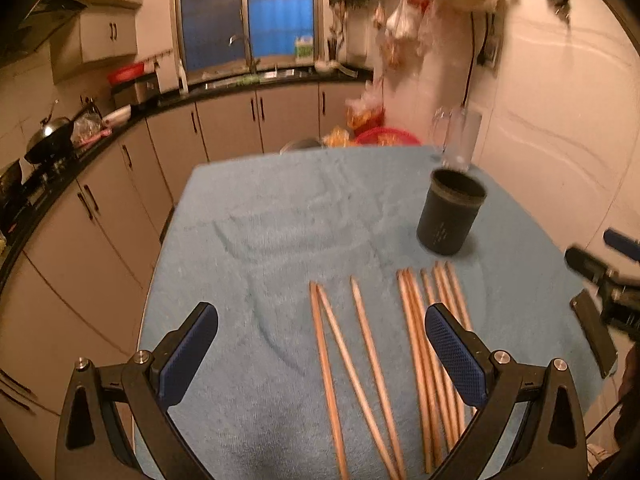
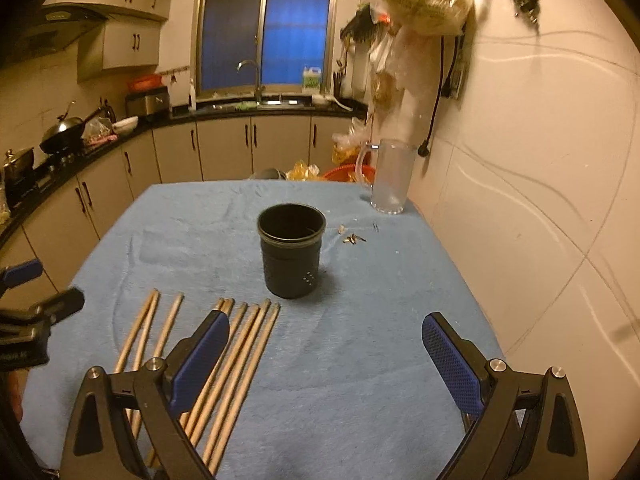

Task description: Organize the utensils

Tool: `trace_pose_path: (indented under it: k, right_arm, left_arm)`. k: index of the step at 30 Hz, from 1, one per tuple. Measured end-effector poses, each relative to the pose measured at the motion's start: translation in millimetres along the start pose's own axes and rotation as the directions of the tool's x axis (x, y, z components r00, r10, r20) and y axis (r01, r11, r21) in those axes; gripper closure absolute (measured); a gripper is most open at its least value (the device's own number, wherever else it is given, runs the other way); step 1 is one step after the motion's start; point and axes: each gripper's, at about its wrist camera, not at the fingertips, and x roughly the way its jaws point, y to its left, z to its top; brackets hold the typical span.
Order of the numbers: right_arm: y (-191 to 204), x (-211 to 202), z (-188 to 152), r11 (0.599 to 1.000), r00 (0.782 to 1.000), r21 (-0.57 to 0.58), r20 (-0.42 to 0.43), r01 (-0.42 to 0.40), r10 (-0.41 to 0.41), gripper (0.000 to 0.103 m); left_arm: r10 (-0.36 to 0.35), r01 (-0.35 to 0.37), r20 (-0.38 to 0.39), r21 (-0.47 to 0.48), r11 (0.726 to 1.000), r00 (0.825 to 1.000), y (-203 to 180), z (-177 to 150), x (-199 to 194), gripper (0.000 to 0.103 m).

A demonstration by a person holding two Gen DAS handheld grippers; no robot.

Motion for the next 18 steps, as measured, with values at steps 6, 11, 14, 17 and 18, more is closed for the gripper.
trace_pose_path:
  k: [6,11,14,17,18]
  right_arm:
    - [-10,38,12,0.998,0.993,0.027,-0.106,-0.048,0.050,0.005]
    - [-15,76,15,0.992,0.969,0.088,-0.222,-0.088,0.105,0.009]
    - [-15,103,14,0.986,0.941,0.134,-0.311,-0.095,0.133,0.019]
    - [-13,128,13,0.977,0.909,0.183,-0.381,-0.107,0.171,0.029]
    - [-11,133,13,0.976,0.903,0.188,-0.391,-0.111,0.178,0.034]
  left_arm:
    - [-0.034,0.020,-0.168,-0.080,0.997,0.985,14,-4,36,0.000]
    - [-0.081,0.042,-0.285,-0.140,0.989,0.955,23,0,64,0.000]
    - [-0.074,0.022,-0.319,-0.166,0.986,0.945,29,4,78,0.003]
    - [-0.089,0.021,-0.351,-0.191,0.981,0.932,35,8,89,0.016]
    - [-0.104,0.025,-0.372,-0.211,0.977,0.922,37,9,96,0.022]
